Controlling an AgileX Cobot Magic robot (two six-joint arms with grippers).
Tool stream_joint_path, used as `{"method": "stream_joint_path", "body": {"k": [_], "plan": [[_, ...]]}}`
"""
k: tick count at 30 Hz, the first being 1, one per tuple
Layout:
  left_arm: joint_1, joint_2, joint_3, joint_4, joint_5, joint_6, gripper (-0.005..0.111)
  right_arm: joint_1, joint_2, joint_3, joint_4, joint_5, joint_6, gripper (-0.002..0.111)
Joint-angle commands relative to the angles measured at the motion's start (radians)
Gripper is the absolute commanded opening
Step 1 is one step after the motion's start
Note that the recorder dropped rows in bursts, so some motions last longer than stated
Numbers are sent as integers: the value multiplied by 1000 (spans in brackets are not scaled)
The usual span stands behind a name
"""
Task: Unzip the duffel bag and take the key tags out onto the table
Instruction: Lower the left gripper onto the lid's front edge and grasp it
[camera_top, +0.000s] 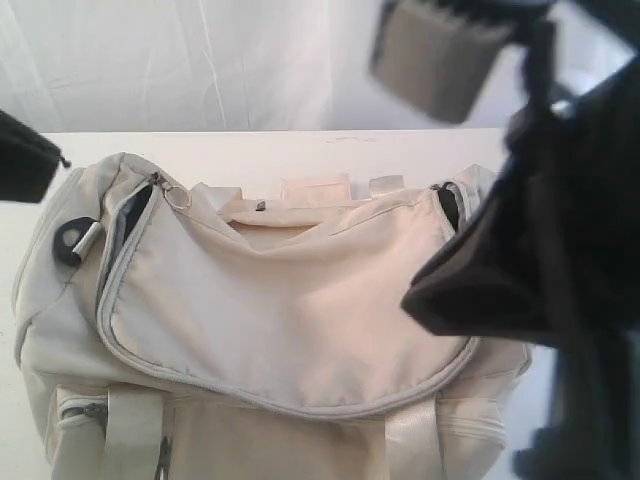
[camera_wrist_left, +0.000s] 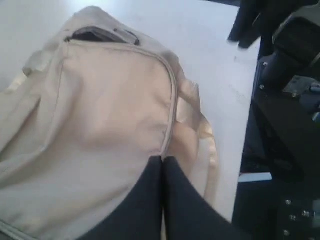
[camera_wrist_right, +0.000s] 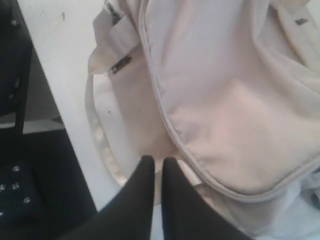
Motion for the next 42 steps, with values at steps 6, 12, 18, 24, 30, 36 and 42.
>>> {"method": "stream_joint_path", "body": {"k": [6,12,18,24,30,36,42], "plan": [[-250,142,28,95,35,-6,0,-1,-271,130,-240,7,276,0],[-514,258,24,370,-86,-6,0,-1,-366,289,-427,7,360,0],[-582,332,34,516,-149,-1,26,-1,-388,426,-517,-70,371,0],[-582,425,34,516,-224,20,65,-1,-388,497,-659,-105,473,0],[-582,513,34,525,-262,47,64,-1,-388,508,-651,-119,488,0],[-582,550,34,548,-303,47,64,-1,-388,504,-651,-132,488,0],[-582,596,34,598,-301,4,62,-1,-388,504,-661,-153,491,0]]}}
